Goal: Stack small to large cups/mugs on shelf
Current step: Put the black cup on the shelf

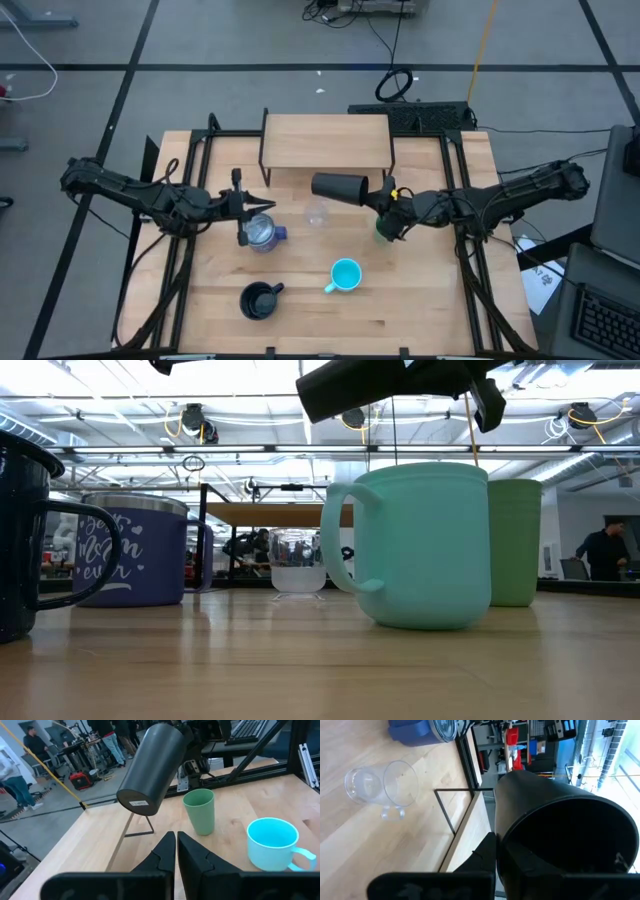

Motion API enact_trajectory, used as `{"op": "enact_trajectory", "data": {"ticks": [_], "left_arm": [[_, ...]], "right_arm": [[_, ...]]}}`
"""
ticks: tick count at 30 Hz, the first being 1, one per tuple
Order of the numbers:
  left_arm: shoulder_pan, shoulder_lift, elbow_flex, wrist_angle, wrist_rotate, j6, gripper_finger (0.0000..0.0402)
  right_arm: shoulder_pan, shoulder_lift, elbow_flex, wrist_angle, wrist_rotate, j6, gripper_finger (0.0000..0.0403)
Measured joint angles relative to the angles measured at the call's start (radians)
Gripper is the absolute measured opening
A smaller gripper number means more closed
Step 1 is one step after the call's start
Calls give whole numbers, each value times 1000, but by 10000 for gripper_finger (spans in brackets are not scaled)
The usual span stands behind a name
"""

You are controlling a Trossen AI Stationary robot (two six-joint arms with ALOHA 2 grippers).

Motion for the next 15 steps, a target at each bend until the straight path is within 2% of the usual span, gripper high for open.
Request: {"op": "enact_trajectory", "data": {"ticks": [15], "left_arm": [[0,0,0,0,0,18,21]], "right_arm": [[3,0,0,6,0,85,0]]}}
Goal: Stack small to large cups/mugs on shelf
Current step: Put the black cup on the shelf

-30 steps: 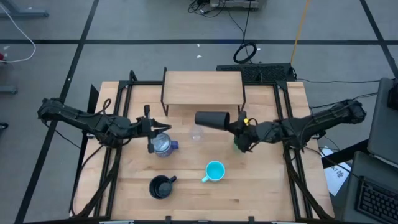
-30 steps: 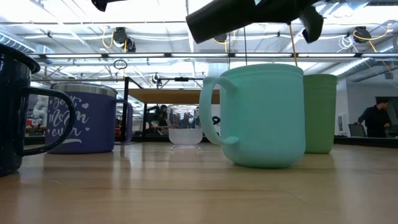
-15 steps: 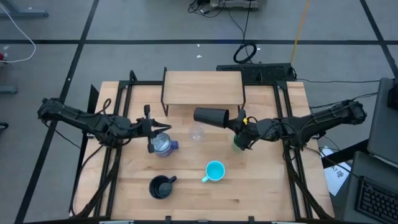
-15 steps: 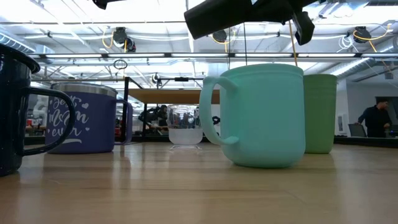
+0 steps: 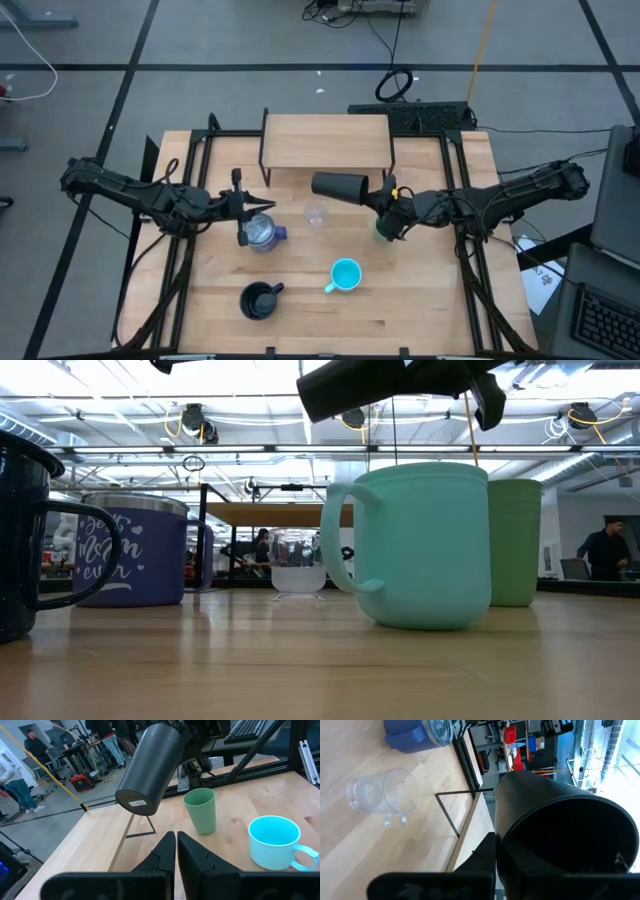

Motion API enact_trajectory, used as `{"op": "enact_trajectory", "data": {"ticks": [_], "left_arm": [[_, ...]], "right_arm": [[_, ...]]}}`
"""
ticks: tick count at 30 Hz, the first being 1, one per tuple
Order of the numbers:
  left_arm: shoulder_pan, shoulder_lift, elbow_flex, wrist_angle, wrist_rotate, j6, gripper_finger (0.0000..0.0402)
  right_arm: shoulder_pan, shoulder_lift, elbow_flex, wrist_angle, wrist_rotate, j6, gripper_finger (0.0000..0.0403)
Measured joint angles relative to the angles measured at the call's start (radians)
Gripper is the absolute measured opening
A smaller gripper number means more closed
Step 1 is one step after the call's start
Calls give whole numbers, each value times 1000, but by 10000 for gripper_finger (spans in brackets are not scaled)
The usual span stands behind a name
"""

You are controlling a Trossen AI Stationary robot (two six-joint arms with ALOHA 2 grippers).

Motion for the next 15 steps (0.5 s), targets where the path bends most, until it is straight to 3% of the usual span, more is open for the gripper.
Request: {"op": "enact_trajectory", "data": {"ticks": [15], "left_arm": [[0,0,0,-1,1,-2,21]], "right_arm": [[0,0,1,44,0,199,0]]}}
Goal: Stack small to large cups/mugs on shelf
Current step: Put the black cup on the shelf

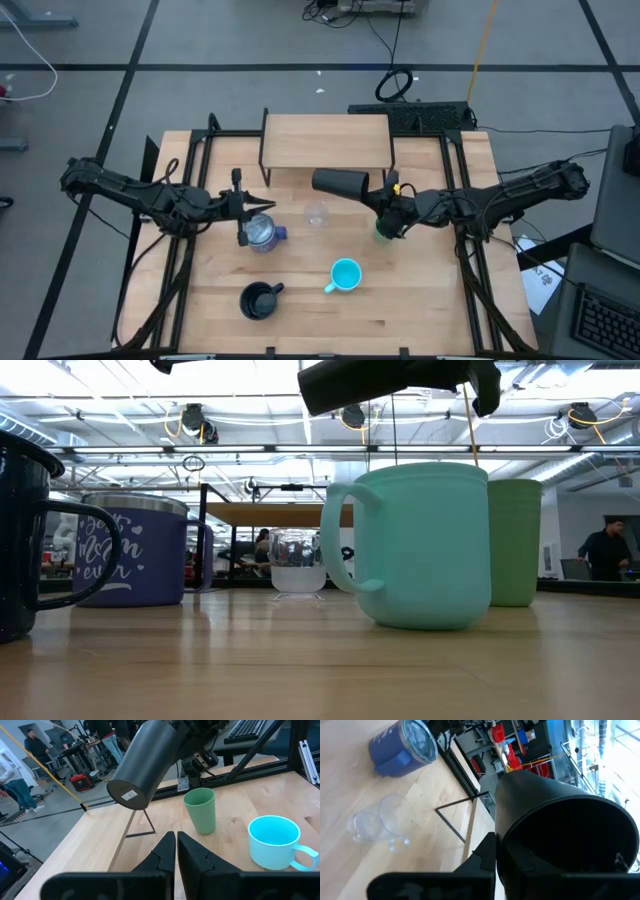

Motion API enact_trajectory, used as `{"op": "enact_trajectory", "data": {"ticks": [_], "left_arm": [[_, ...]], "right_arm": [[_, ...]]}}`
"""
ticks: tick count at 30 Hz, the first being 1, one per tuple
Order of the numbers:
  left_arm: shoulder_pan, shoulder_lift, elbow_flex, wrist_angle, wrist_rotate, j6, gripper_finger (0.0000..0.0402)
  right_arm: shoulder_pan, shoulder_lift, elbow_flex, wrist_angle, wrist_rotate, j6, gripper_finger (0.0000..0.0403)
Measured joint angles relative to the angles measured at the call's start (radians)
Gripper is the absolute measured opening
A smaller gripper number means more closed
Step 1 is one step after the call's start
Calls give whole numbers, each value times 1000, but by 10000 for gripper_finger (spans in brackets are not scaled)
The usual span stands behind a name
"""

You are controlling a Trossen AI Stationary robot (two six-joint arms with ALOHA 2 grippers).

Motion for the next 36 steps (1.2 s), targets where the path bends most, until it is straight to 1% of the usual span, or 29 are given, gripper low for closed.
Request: {"op": "enact_trajectory", "data": {"ticks": [5,23,36], "left_arm": [[0,0,0,0,0,-2,21],[0,0,0,-1,0,-2,21],[0,0,0,-1,0,-2,21]], "right_arm": [[0,0,0,0,0,72,0],[0,0,0,0,0,470,0],[0,0,0,28,0,788,0]]}}
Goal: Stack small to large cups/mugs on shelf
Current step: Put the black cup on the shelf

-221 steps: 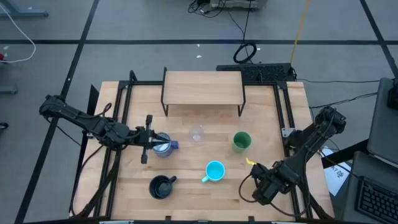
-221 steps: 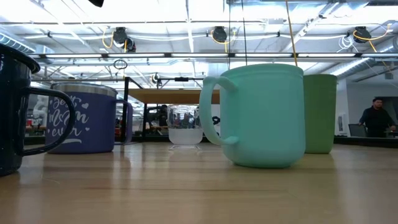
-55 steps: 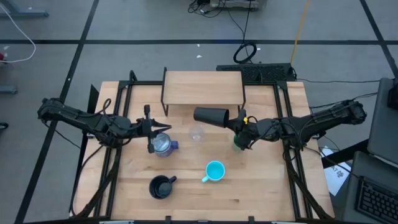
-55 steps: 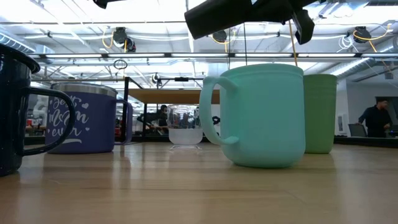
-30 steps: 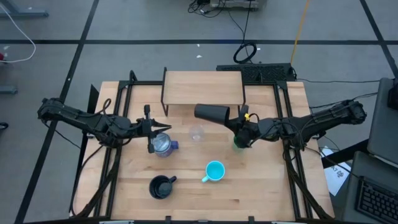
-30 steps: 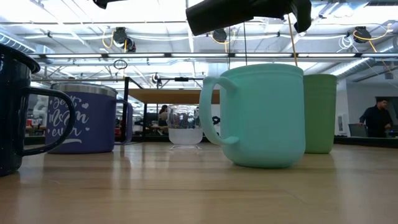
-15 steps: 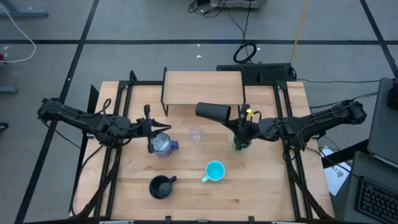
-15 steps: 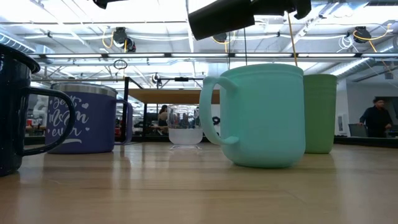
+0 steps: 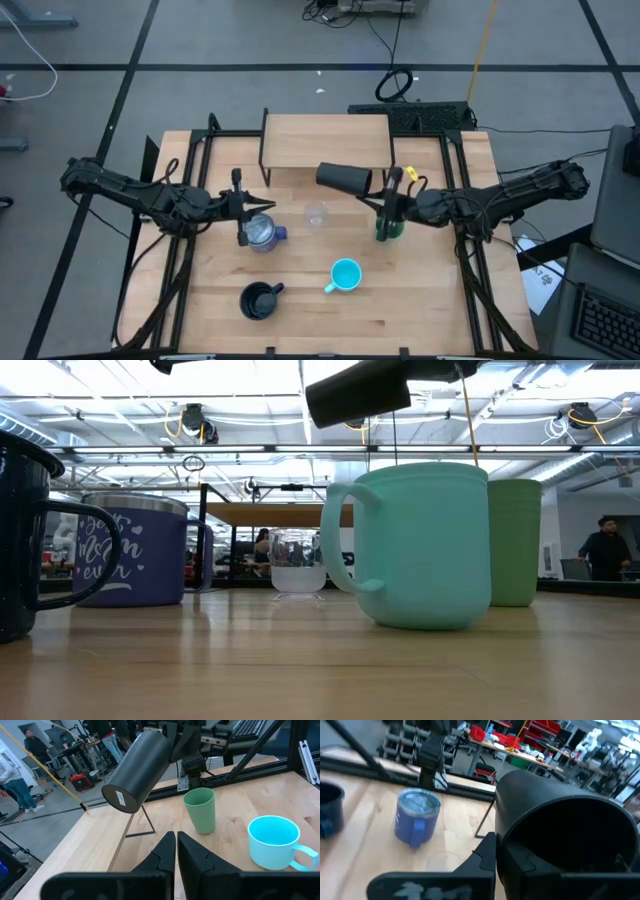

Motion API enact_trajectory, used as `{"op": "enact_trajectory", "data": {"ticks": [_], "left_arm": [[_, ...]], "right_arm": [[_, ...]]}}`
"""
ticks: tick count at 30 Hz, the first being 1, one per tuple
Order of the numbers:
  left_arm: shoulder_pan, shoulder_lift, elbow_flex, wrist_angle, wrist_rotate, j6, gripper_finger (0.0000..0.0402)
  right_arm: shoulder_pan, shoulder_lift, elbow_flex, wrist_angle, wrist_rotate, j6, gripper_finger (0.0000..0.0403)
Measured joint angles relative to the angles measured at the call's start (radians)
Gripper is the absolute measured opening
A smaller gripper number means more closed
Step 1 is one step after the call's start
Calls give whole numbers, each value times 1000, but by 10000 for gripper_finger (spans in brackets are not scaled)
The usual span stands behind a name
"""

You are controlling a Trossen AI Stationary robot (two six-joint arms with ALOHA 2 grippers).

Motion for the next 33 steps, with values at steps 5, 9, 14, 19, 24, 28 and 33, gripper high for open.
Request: {"op": "enact_trajectory", "data": {"ticks": [5,9,14,19,24,28,33], "left_arm": [[0,0,0,0,0,0,21],[0,0,0,0,0,0,21],[0,0,0,0,0,0,21],[0,0,0,0,0,0,21],[0,0,0,0,0,0,21],[0,0,0,0,0,0,21],[0,0,0,0,0,0,21]], "right_arm": [[0,0,0,27,0,102,0],[0,0,0,27,0,179,0],[0,0,0,27,0,259,0],[0,0,0,27,0,261,0],[0,0,0,27,0,261,0],[0,0,0,26,0,240,0],[0,0,0,26,0,208,0]]}}
